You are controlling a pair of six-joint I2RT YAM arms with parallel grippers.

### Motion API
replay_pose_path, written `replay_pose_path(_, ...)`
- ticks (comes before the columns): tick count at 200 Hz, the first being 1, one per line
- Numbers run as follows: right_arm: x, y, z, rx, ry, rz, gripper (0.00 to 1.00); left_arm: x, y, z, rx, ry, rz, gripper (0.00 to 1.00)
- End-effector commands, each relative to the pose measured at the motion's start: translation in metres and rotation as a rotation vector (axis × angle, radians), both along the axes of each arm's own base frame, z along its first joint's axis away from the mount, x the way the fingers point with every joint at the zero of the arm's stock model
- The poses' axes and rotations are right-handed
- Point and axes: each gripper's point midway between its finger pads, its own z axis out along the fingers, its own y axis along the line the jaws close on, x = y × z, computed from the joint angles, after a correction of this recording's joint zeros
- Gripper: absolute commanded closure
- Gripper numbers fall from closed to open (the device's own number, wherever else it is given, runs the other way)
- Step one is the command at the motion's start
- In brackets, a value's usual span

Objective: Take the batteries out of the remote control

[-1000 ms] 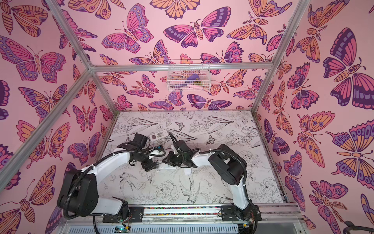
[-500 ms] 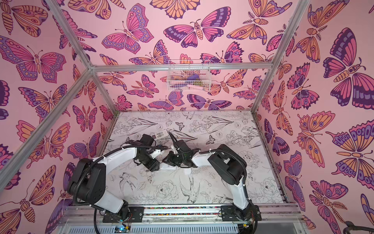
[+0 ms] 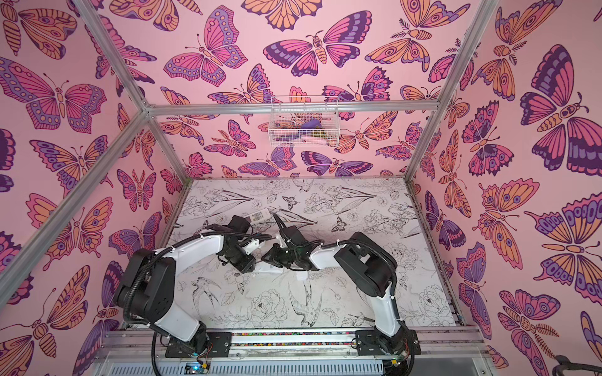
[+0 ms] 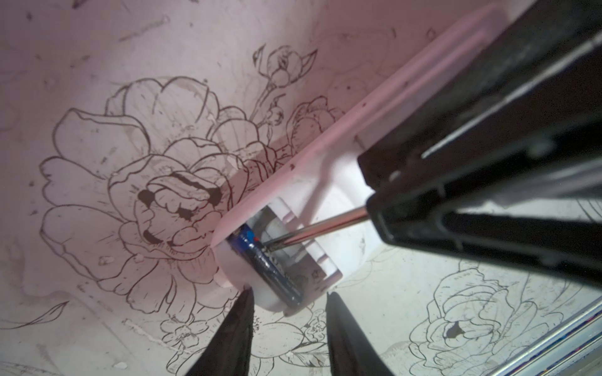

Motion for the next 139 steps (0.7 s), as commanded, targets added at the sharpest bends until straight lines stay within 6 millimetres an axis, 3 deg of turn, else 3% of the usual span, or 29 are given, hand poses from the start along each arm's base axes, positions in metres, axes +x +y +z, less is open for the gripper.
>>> replay_pose_path(1,0.002,-0.003,-0.011,-0.011,0.007,-0.026,1.00,0.002,0.000,-0.003,0.023,0.016,0.004,0.63)
replay_pose_path(139,0.003,-0.003,0.002,0.043,-0.035,-0.023,1.00,0.004,-0.006,-0.013,0.051,0.041,-0.012,0.66)
